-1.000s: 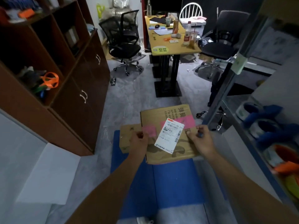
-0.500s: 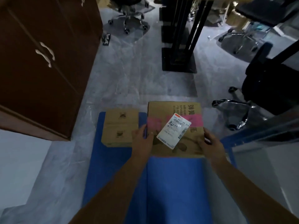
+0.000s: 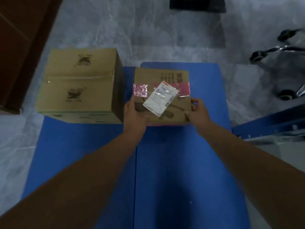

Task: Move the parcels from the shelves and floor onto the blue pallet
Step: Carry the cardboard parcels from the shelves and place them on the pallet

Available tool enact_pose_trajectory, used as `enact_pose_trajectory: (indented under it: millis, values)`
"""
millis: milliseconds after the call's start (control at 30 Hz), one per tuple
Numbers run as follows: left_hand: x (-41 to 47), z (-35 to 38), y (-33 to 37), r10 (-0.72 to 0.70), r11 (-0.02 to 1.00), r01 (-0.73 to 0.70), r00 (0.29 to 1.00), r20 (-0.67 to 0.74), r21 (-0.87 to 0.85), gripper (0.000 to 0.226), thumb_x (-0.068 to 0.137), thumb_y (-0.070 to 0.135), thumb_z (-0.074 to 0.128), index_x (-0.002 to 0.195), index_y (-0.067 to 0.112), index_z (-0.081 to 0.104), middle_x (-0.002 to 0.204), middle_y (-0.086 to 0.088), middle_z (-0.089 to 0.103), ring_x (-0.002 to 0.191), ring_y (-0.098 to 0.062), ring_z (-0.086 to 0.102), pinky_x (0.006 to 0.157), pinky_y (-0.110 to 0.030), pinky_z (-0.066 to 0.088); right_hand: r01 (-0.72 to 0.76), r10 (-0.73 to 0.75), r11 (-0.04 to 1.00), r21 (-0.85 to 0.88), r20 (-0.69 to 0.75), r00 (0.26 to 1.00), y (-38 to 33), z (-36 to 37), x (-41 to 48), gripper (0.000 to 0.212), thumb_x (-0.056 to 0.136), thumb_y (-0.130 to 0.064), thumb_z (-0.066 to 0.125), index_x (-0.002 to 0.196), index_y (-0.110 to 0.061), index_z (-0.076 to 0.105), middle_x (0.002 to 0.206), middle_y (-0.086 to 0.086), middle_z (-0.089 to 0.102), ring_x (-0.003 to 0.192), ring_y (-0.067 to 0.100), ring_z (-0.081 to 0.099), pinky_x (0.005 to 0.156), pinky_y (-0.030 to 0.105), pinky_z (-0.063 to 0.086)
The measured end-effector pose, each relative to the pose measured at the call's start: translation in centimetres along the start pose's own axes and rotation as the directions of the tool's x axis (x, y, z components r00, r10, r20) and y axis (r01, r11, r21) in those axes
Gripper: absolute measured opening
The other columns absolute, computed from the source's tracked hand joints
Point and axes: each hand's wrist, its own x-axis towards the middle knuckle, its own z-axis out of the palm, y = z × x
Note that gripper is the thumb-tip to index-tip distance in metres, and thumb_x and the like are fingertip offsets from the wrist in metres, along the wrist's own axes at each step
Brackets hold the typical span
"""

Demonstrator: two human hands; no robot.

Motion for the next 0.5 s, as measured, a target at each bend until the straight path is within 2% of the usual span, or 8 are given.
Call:
enact_pose_trajectory:
  millis: [67, 133, 200, 233, 267, 333, 400, 500]
  values:
    - [1.0, 0.4, -1.3, 0.012, 0.999, -0.012, 1.000, 0.001, 0.039, 0.062, 0.083, 0.005, 0.070, 0.140, 0.018, 0.047, 0.137, -0.006, 0.051, 0.123, -0.018, 0.052, 0.102, -0.040, 0.048, 0.013, -0.013, 1.000, -0.011, 0.023, 1.000, 1.6, 0.7, 1.7, 0.031, 0.091, 0.004, 0.050, 0.116, -0.014, 0.047, 0.105, -0.002, 0.061, 0.084, 0.002, 0.059, 0.061, 0.016, 0.051]
    - [1.0, 0.6, -2.3, 0.033, 0.993, -0.029, 0.999, -0.030, 0.110, 0.062, 0.085, -0.002, 0.060, 0.142, 0.015, 0.043, 0.142, -0.007, 0.045, 0.129, -0.021, 0.046, 0.107, -0.042, 0.043, 0.038, -0.036, 0.999, -0.028, 0.057, 0.998, 2.3, 1.5, 2.5, 0.033, 0.090, 0.006, 0.051, 0.117, -0.013, 0.049, 0.103, -0.006, 0.061, 0.093, 0.008, 0.060, 0.074, 0.026, 0.055]
    - [0.4, 0.8, -2.4, 0.072, 0.992, -0.068, 0.997, -0.032, 0.111, 0.060, 0.089, -0.005, 0.055, 0.142, 0.018, 0.042, 0.137, 0.000, 0.048, 0.122, -0.010, 0.051, 0.099, -0.030, 0.048, 0.073, -0.063, 0.994, -0.087, 0.109, 0.992, 2.0, 2.2, 2.8, 0.034, 0.088, 0.005, 0.056, 0.117, -0.012, 0.052, 0.113, -0.001, 0.061, 0.107, 0.015, 0.059, 0.089, 0.037, 0.054]
    - [-0.1, 1.1, -2.2, 0.086, 0.994, -0.086, 0.996, 0.008, 0.069, 0.058, 0.091, -0.005, 0.056, 0.141, 0.020, 0.041, 0.134, 0.004, 0.049, 0.116, 0.001, 0.054, 0.093, -0.021, 0.050, 0.092, -0.073, 0.987, -0.130, 0.141, 0.987, 1.7, 2.3, 2.7, 0.034, 0.087, 0.004, 0.058, 0.116, -0.013, 0.055, 0.120, 0.002, 0.060, 0.112, 0.016, 0.057, 0.092, 0.035, 0.052]
    - [-0.5, 1.4, -1.8, 0.095, 0.994, -0.099, 0.993, 0.072, 0.049, 0.058, 0.093, -0.003, 0.057, 0.145, 0.015, 0.039, 0.139, 0.003, 0.047, 0.120, 0.004, 0.052, 0.094, -0.019, 0.049, 0.103, -0.074, 0.980, -0.172, 0.165, 0.984, 1.3, 2.2, 2.5, 0.035, 0.087, 0.001, 0.061, 0.119, -0.013, 0.057, 0.122, 0.001, 0.059, 0.112, 0.014, 0.055, 0.090, 0.024, 0.050]
    - [-1.7, 1.8, 0.0, 0.112, 0.989, -0.127, 0.977, 0.179, 0.076, 0.067, 0.091, -0.002, 0.062, 0.150, 0.007, 0.031, 0.154, -0.007, 0.034, 0.140, -0.015, 0.038, 0.113, -0.033, 0.036, 0.093, -0.061, 0.965, -0.244, 0.137, 0.989, 0.2, 1.3, 1.4, 0.042, 0.089, -0.007, 0.063, 0.129, -0.010, 0.056, 0.111, -0.007, 0.054, 0.101, 0.008, 0.050, 0.070, 0.002, 0.040]
    - [-3.0, 1.5, 2.5, 0.110, 0.990, -0.125, 0.974, 0.200, 0.064, 0.071, 0.090, -0.004, 0.062, 0.151, 0.005, 0.028, 0.157, -0.012, 0.031, 0.143, -0.025, 0.032, 0.118, -0.039, 0.028, 0.063, -0.046, 0.951, -0.303, 0.062, 0.997, -1.3, 0.0, -0.7, 0.046, 0.090, -0.014, 0.063, 0.134, -0.009, 0.051, 0.103, -0.011, 0.048, 0.090, 0.008, 0.049, 0.060, 0.006, 0.039]
    - [-4.5, -1.0, 8.2, 0.101, 0.980, -0.133, 0.974, 0.204, 0.151, 0.071, 0.089, 0.003, 0.064, 0.151, 0.007, 0.030, 0.157, -0.007, 0.031, 0.142, -0.022, 0.032, 0.116, -0.035, 0.027, 0.062, -0.034, 0.937, -0.343, 0.088, 0.996, -5.3, -1.8, -4.8, 0.050, 0.088, -0.012, 0.066, 0.136, -0.011, 0.050, 0.110, -0.005, 0.057, 0.082, 0.016, 0.053, 0.050, 0.013, 0.040]
